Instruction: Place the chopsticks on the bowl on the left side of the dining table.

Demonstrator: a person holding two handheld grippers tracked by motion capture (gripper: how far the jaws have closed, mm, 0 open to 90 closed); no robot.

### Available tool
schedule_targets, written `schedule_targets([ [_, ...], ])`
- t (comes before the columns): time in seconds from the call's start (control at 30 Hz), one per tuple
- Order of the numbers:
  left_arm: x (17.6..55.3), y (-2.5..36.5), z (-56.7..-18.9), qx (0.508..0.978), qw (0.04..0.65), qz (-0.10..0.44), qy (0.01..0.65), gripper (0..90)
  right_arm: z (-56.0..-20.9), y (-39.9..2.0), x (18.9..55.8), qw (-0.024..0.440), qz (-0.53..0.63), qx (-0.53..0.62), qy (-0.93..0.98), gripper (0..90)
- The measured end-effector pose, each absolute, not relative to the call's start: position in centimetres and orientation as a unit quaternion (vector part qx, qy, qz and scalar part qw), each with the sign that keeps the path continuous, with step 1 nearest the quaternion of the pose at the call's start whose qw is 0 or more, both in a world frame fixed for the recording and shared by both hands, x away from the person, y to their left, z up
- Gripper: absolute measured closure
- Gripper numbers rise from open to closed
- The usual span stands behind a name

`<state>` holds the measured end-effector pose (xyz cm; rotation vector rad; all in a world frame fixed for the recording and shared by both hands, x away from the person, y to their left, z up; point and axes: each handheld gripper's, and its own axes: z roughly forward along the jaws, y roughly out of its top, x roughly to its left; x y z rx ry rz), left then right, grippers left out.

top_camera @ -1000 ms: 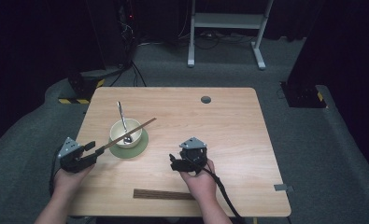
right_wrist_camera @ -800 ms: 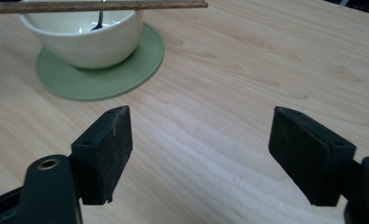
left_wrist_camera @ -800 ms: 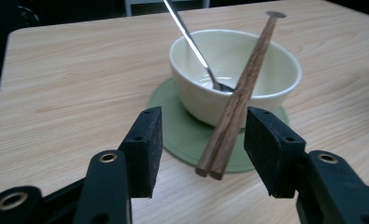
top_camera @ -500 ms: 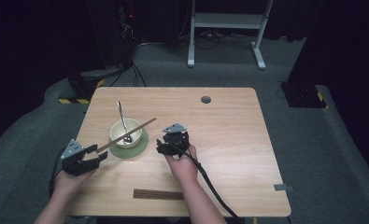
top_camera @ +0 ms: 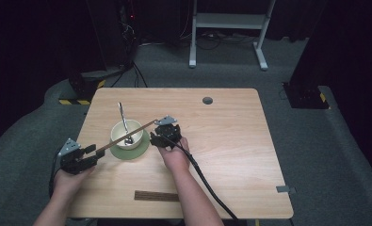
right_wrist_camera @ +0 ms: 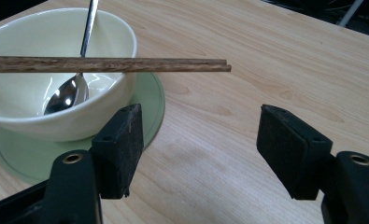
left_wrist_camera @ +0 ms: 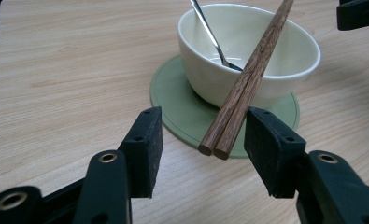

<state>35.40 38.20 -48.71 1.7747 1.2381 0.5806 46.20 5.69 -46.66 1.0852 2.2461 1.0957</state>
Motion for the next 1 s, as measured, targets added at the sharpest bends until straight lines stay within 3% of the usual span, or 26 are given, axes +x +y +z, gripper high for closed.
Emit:
schedule_targets([
  [0.7, 36.3, 39.6, -49.1, 0.65, 0.445, 0.24, 0.567, 52.2, -47.9, 7.6, 48.7, 0.223, 0.39, 0.373, 0.811, 35.0],
  [1.0, 36.4, 39.4, -49.1, 0.642, 0.455, 0.247, 0.565, 56.1, -48.0, 7.5, 48.9, 0.215, 0.401, 0.362, 0.813, 35.5],
])
